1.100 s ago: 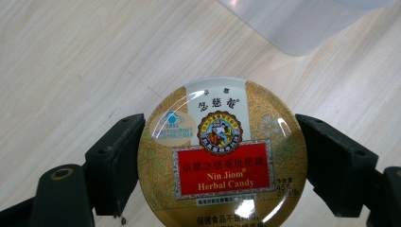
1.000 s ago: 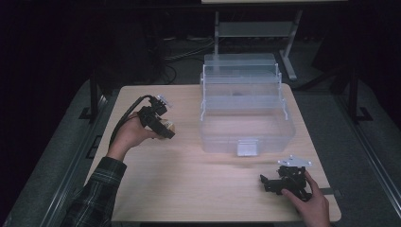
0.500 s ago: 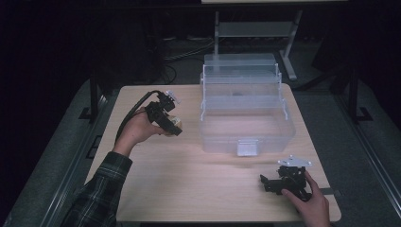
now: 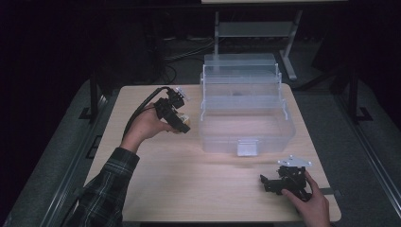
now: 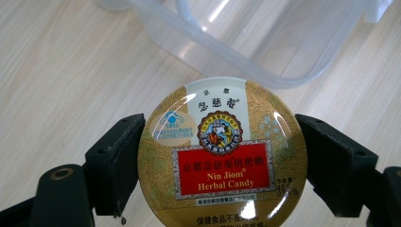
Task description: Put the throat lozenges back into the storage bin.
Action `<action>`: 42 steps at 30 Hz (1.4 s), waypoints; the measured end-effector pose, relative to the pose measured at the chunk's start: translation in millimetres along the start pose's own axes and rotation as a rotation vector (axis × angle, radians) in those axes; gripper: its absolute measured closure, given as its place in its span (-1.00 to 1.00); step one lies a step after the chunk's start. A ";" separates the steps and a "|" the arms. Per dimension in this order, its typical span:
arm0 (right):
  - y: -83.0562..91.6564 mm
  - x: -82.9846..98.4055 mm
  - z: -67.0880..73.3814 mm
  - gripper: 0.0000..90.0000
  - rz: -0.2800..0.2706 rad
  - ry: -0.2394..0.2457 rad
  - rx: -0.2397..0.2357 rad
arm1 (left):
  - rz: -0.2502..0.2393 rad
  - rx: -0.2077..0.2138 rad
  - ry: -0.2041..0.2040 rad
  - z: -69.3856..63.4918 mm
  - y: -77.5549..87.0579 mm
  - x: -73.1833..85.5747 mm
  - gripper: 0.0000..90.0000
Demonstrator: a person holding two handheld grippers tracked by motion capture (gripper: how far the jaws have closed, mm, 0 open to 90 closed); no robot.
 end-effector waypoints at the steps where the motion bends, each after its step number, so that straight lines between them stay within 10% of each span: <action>1: 0.0 0.0 0.0 -1.00 0.000 0.000 0.000 | -0.002 0.003 -0.003 -0.9 -0.5 -1.8 -0.57; 42: 0.1 -0.1 0.2 -1.00 -0.001 -0.002 0.000 | -0.012 0.051 -0.075 -22.5 -28.6 -57.0 -0.57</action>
Point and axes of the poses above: each handheld gripper's, and its own axes: y roughly backward along the jaws, x roughly out of its underside, z roughly to its left, the point moved 7 cm from there along -y, roughly forward along the jaws, and after that the axes turned 1 degree about x, right-handed, at the moved point
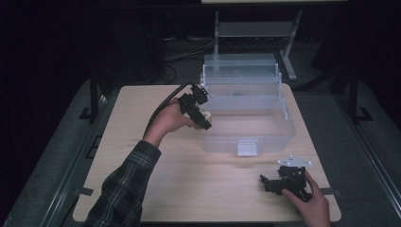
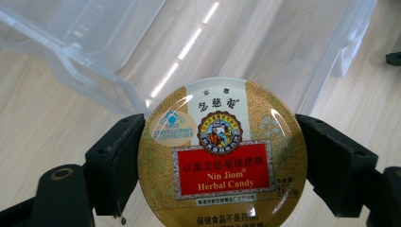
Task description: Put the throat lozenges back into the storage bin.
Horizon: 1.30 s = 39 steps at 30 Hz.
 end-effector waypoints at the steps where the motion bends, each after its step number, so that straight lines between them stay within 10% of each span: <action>1: 0.0 0.0 0.0 -1.00 0.000 0.000 0.000 | 0.003 0.005 0.002 -0.7 -2.1 -1.0 -0.57; 39: 0.5 0.4 0.3 -1.00 -0.001 0.001 -0.001 | 0.003 0.029 -0.039 -15.8 -31.5 -23.2 -0.58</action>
Point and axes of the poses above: each handheld gripper's, and its own axes: y roughly backward along the jaws, x roughly out of its underside, z roughly to its left, the point moved 7 cm from there along -y, roughly forward along the jaws, and after that the axes turned 1 degree about x, right-handed, at the moved point
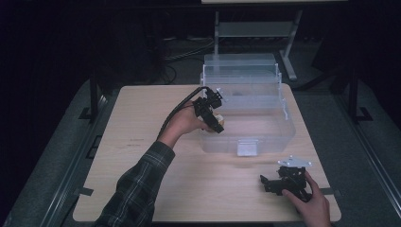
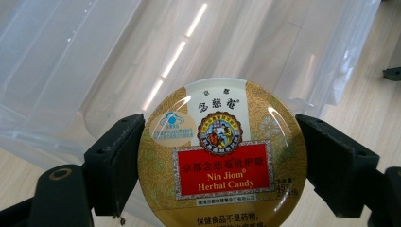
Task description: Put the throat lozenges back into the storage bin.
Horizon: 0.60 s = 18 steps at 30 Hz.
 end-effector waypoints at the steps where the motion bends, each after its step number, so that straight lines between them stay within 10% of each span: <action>1: 0.0 0.0 0.0 -1.00 0.000 0.000 0.000 | 0.001 0.000 -0.001 0.3 -0.4 0.1 -0.58; 18: 0.1 0.2 -0.3 -1.00 -0.001 0.005 0.000 | -0.032 -0.011 -0.002 -1.6 12.3 0.7 -0.59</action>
Point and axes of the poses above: each handheld gripper's, and its own axes: y roughly backward along the jaws, x roughly out of its underside, z roughly to its left, the point moved 7 cm from there along -y, roughly forward along the jaws, and after that the axes turned 1 degree about x, right-handed, at the moved point
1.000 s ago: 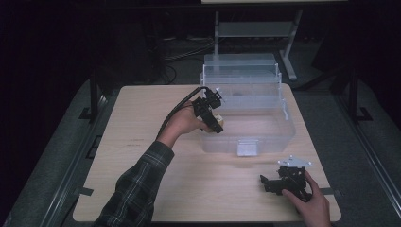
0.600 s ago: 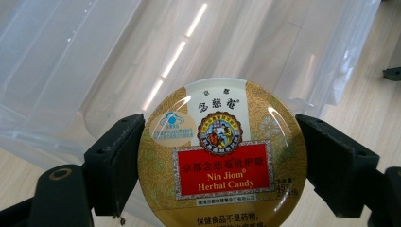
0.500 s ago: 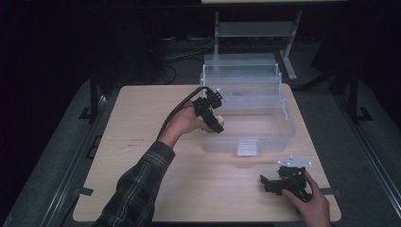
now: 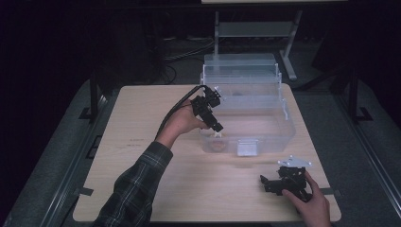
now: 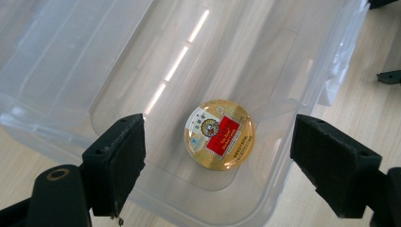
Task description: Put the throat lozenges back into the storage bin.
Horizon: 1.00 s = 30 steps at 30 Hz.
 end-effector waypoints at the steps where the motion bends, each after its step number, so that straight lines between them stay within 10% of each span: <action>1: -0.1 -0.1 0.0 -1.00 0.000 0.000 -0.001 | 0.004 -0.001 -0.010 0.3 2.0 0.9 -0.59; 30: -0.2 0.0 -0.3 -1.00 0.001 0.005 -0.002 | -0.084 -0.061 0.046 10.6 38.2 46.8 -0.59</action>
Point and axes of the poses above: each handheld gripper's, and its own axes: y roughly backward along the jaws, x roughly out of its underside, z roughly to its left, the point moved 7 cm from there along -y, roughly forward along the jaws, and after that the axes turned 1 degree about x, right-handed, at the moved point
